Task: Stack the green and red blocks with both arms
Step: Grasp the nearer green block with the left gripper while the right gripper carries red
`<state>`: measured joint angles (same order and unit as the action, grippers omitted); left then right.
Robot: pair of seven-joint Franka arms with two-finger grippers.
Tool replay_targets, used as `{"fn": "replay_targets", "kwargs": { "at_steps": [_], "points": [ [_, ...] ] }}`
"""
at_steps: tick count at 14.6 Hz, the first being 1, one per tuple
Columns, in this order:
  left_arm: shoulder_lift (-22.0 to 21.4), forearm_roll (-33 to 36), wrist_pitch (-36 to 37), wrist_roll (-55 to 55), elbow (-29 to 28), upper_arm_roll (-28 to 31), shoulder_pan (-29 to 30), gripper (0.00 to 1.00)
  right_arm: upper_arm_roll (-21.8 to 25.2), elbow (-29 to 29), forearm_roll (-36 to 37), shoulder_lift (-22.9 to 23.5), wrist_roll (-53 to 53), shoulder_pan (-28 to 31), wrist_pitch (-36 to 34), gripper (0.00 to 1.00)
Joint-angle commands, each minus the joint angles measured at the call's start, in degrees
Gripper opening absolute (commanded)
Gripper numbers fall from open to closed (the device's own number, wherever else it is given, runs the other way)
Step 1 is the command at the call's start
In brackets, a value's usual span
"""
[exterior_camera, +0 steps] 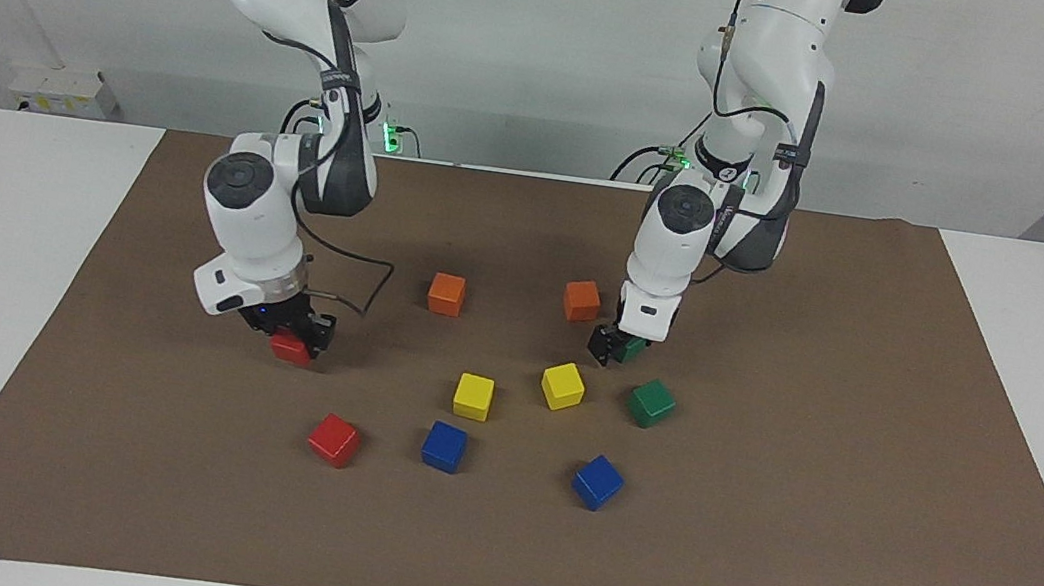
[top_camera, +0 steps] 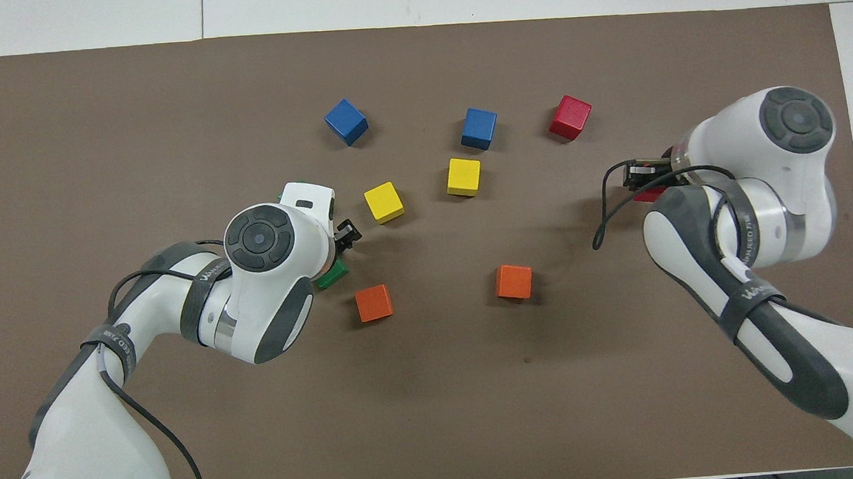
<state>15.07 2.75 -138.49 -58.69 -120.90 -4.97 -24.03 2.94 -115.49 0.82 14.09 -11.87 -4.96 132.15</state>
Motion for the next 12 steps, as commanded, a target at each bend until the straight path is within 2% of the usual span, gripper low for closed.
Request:
{"fn": "replay_targets", "kwargs": {
  "at_steps": [1, 3, 4, 5, 7, 9, 12],
  "points": [
    [-0.83, 1.30, 1.19, -1.43, -1.44, 1.02, -2.07, 0.00, -0.57, -5.26, -1.08, -2.66, 8.95, 4.77, 3.27, 0.00],
    [-1.01, 2.95, 3.56, -0.03, -0.31, 1.19, -1.20, 0.00, -0.57, -7.37, -1.08, -2.76, 11.95, 6.80, 6.62, 0.00],
    [-1.27, 5.23, 7.58, 3.20, 2.40, 1.45, 0.37, 0.00, -0.65, -7.47, -1.08, -2.15, 12.83, 7.68, 7.67, 0.00],
    [-1.36, 5.86, 11.79, 10.10, 4.43, 1.46, 3.69, 0.00, -0.65, -7.47, -1.08, -1.18, 13.80, 8.47, 8.56, 0.00],
    [-1.80, 5.78, 15.17, 28.72, 7.25, 1.46, 11.24, 0.00, -0.65, -7.38, -1.08, 0.05, 14.16, 8.74, 10.05, 0.00],
    [-1.19, 5.78, 13.87, 39.39, 9.01, 1.46, 17.50, 0.00, -0.65, -7.29, -1.08, 1.63, 14.16, 9.00, 11.89, 0.00],
    [1.00, 5.69, 7.55, 52.85, 9.19, 1.37, 24.54, 0.00, -0.65, -7.03, -1.08, 2.78, 14.07, 9.27, 13.49, 0.00]
  ]
}}
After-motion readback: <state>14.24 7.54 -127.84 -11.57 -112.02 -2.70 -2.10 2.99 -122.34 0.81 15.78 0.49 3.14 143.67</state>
